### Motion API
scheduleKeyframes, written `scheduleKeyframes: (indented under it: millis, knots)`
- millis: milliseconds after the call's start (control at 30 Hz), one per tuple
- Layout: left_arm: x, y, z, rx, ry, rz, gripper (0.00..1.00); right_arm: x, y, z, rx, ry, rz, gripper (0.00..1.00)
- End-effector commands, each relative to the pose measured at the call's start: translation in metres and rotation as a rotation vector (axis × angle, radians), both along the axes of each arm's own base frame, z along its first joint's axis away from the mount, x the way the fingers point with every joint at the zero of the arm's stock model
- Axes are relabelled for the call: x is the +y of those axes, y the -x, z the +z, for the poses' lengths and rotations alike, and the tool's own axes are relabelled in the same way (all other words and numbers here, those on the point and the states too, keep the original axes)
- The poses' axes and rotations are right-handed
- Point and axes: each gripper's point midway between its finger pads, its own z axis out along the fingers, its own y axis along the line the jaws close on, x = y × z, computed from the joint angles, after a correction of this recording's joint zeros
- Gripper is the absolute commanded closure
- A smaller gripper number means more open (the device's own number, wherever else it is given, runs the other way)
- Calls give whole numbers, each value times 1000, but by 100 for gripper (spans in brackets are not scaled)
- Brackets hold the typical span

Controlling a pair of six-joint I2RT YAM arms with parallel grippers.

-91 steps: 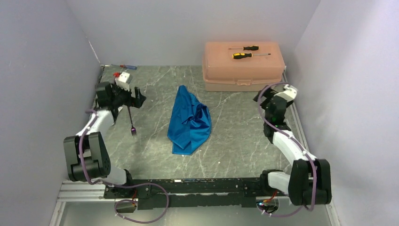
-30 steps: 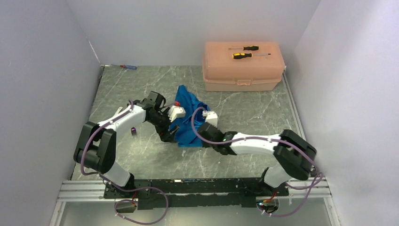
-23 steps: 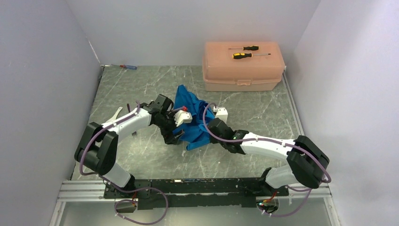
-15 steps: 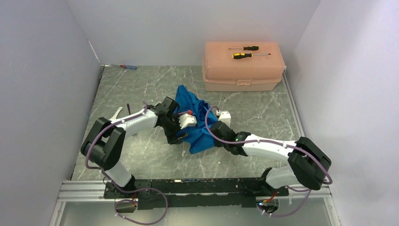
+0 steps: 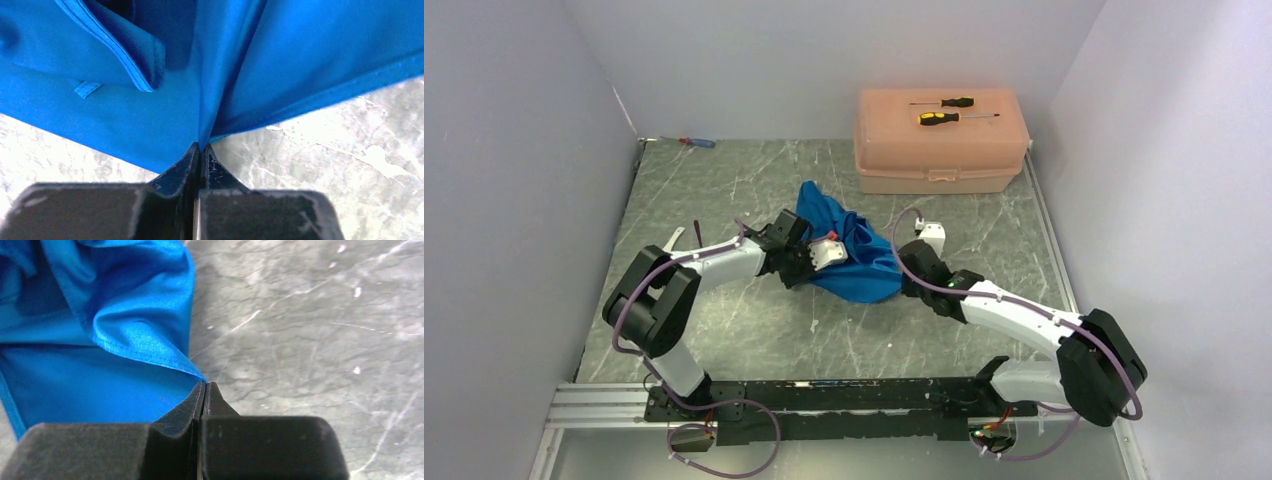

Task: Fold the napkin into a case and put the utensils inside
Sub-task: Pick up the crumpled napkin from the center of the board.

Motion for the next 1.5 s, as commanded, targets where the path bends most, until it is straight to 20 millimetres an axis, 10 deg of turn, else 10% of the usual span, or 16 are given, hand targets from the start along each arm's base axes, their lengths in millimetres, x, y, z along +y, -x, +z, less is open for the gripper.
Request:
scheduleKeyframes:
  millis: [0,133,333,533,733,1067,1333,1467]
  knots:
    - [5,-25,6,-59,-25,54,97,-22,-17,24,-44,11,-61,100]
    - [8,-23,20,35,28,89,97,-21,-22,29,-42,14,-48,98]
    - [-6,-10,39,110,110,85,97,6,-13,58,-145,18,118,30]
    - [-9,-8,35,155,120,110,97,58,31,63,-234,16,442,16]
    - [-9,-7,31,169,122,127,97,100,70,32,-204,78,655,14]
    - [-4,-5,42,265,159,194,90,122,79,-24,-64,65,650,18]
    - [10,-11,68,328,302,247,29,121,82,-55,22,118,639,36]
    - [23,-12,73,334,310,229,27,112,78,-54,19,144,591,67]
